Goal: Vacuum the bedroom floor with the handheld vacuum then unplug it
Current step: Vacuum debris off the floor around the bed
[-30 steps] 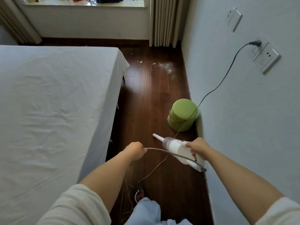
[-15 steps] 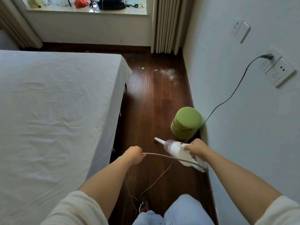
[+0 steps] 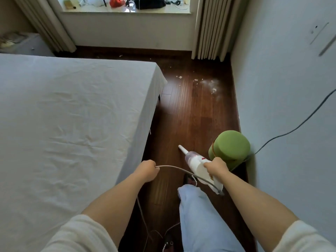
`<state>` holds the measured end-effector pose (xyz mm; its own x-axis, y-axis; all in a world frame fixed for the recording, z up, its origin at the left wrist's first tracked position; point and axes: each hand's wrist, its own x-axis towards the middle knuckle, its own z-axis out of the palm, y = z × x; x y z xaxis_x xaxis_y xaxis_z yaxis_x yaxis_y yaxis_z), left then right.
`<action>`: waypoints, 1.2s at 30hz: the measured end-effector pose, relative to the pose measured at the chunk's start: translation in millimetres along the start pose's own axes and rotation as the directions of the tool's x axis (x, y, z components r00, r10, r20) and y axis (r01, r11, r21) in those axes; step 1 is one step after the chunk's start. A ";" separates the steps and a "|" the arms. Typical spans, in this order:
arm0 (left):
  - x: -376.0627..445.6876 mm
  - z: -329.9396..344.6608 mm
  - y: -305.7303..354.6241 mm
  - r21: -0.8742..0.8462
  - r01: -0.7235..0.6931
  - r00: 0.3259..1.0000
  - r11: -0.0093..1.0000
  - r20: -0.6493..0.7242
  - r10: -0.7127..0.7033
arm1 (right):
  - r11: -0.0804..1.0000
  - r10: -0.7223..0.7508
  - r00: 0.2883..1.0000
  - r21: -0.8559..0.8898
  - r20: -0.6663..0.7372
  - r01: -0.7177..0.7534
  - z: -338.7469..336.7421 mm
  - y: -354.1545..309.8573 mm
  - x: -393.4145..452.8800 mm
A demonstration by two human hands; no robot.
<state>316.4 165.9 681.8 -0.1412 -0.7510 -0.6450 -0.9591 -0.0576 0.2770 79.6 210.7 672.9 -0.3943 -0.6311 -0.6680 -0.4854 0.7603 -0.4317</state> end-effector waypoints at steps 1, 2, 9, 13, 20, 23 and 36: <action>15.6 -10.2 6.6 -0.001 0.008 1.000 1.000 -0.013 -0.008 | 1.000 0.003 1.000 0.024 -0.006 -0.003 -7.7 -10.9 18.5; 20.1 -15.7 9.1 -0.001 0.012 1.000 1.000 -0.017 -0.012 | 0.999 0.011 1.000 0.037 -0.014 -0.011 -10.3 -15.9 26.8; 130.5 -91.9 90.1 0.073 0.001 1.000 0.997 -0.029 0.001 | 0.961 0.152 0.988 0.231 0.009 -0.150 -84.7 -71.9 135.8; 176.1 -113.7 149.4 0.049 -0.065 0.997 0.997 -0.034 0.066 | 0.909 0.224 0.974 0.364 -0.015 -0.204 -131.0 -79.8 183.0; 221.2 -135.5 195.5 0.102 -0.149 0.989 0.984 0.007 0.149 | 0.857 0.381 0.924 0.392 -0.041 -0.336 -189.4 -83.8 191.2; 236.9 -143.6 211.1 0.111 -0.189 0.982 0.976 0.040 0.185 | 0.850 0.352 0.936 0.427 -0.024 -0.308 -193.6 -88.4 203.0; 339.9 -243.6 194.7 0.165 -0.279 0.960 0.946 0.076 0.270 | 0.821 0.367 0.929 0.487 -0.053 -0.296 -197.1 -186.5 271.4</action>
<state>141.4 -260.8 690.0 -0.4133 -0.6862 -0.5986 -0.9083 0.2636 0.3249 -90.7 -132.7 691.5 -0.5854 -0.3155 -0.7468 0.0986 0.8866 -0.4519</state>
